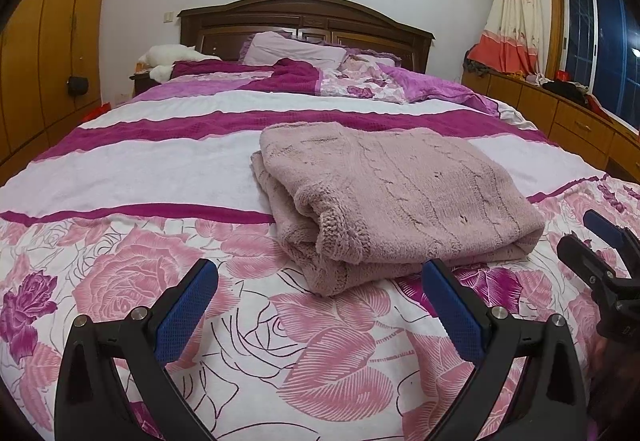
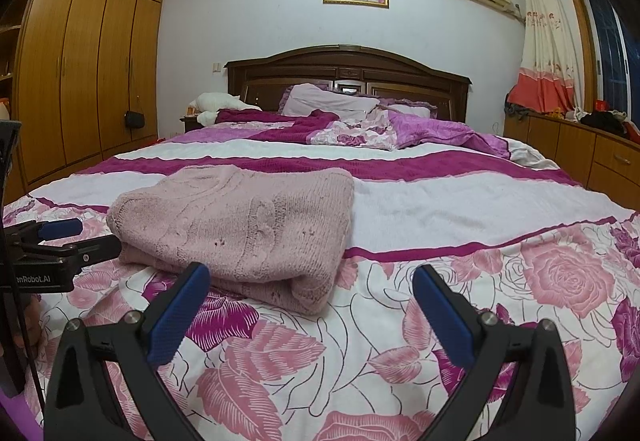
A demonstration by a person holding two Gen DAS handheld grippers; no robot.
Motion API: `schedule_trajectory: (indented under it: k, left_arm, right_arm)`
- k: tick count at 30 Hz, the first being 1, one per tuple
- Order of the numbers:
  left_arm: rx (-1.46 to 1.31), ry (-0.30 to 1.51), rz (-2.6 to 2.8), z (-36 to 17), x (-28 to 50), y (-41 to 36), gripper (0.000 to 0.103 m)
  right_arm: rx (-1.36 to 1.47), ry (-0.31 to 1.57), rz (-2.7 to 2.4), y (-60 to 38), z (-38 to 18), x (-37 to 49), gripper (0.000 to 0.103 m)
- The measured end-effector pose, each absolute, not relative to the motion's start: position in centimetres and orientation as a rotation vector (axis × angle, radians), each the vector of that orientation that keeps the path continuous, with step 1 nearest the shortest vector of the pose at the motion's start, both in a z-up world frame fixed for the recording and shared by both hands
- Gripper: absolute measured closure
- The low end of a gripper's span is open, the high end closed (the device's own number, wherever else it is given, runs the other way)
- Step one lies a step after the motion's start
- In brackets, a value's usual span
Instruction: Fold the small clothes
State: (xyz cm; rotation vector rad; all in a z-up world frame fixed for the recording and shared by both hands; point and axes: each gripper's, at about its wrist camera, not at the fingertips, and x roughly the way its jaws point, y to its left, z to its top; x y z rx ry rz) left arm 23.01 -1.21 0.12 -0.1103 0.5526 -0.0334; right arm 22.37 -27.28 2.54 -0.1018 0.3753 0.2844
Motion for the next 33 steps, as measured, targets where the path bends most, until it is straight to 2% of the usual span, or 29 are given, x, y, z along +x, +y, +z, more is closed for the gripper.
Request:
schedule_trajectory:
  k: [33]
  left_arm:
    - [-0.095, 0.562, -0.033, -0.35, 23.25, -1.32, 0.019]
  right_arm:
    - [-0.105, 0.385, 0.285, -27.38, 2.22, 22.51, 0.000]
